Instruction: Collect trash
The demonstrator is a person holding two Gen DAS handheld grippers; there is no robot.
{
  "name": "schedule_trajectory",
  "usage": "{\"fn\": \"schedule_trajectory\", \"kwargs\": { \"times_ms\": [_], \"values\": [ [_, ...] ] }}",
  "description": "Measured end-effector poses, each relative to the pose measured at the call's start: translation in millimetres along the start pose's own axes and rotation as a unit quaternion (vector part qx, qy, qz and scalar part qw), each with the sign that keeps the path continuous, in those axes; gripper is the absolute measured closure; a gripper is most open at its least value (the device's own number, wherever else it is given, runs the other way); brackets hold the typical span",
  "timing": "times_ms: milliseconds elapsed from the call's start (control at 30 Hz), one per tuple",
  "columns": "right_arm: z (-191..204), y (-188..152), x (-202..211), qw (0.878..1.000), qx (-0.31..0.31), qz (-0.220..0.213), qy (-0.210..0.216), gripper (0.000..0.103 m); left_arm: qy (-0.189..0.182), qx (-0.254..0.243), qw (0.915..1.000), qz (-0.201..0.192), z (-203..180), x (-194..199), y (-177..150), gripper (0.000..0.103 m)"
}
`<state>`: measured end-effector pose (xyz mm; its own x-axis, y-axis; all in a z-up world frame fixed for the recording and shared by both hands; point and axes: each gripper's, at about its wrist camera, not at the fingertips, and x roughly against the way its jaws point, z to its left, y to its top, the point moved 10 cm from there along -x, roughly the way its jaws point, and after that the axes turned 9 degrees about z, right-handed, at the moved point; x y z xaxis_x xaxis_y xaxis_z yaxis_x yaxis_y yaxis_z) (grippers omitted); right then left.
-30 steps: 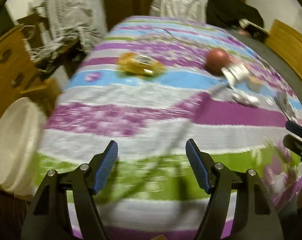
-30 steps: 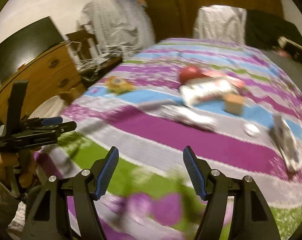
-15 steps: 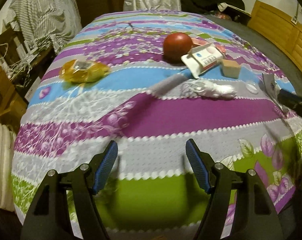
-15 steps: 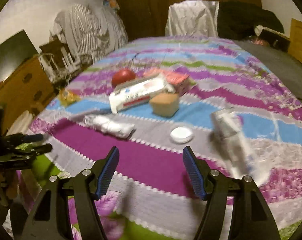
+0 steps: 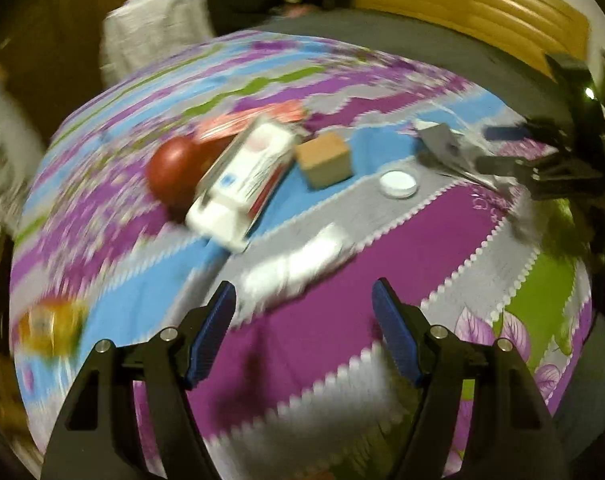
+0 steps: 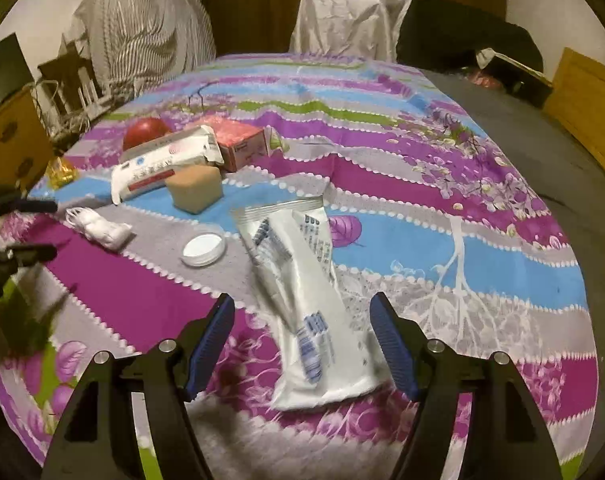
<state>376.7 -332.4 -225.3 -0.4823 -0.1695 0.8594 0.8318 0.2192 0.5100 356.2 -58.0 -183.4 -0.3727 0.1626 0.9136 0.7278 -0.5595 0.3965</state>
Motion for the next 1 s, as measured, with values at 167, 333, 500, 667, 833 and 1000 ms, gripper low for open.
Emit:
{"fn": "schedule_trajectory", "kwargs": {
  "times_ms": [167, 333, 500, 667, 833, 1000],
  "values": [
    [3.3, 6.0, -18.1, 0.998, 0.025, 0.046, 0.019, 0.031, -0.011, -0.054, 0.9973, 0.049, 1.1, -33.5, 10.9, 0.036],
    [-0.3, 9.5, -38.6, 0.996, 0.032, 0.080, 0.026, 0.031, -0.025, -0.072, 0.9938, 0.081, 0.5, -57.8, 8.6, 0.037],
    [-0.7, 11.0, -53.3, 0.995, 0.020, 0.088, 0.037, 0.031, -0.041, -0.065, 0.9940, 0.078, -1.9, -59.4, 10.5, 0.044],
    [2.2, 12.3, -53.6, 0.996, 0.007, 0.074, 0.038, 0.054, -0.039, -0.052, 0.9954, 0.071, -7.0, -55.4, 8.6, 0.063],
    [4.9, 10.4, -43.4, 0.998, -0.009, 0.047, 0.026, 0.065, -0.006, -0.028, 0.9981, 0.054, -11.7, -53.2, 6.6, 0.073],
    [12.8, 2.1, -18.3, 1.000, -0.020, 0.008, 0.020, 0.068, 0.006, 0.013, 0.9992, 0.036, -8.3, -39.3, -8.1, 0.074]
  ]
}}
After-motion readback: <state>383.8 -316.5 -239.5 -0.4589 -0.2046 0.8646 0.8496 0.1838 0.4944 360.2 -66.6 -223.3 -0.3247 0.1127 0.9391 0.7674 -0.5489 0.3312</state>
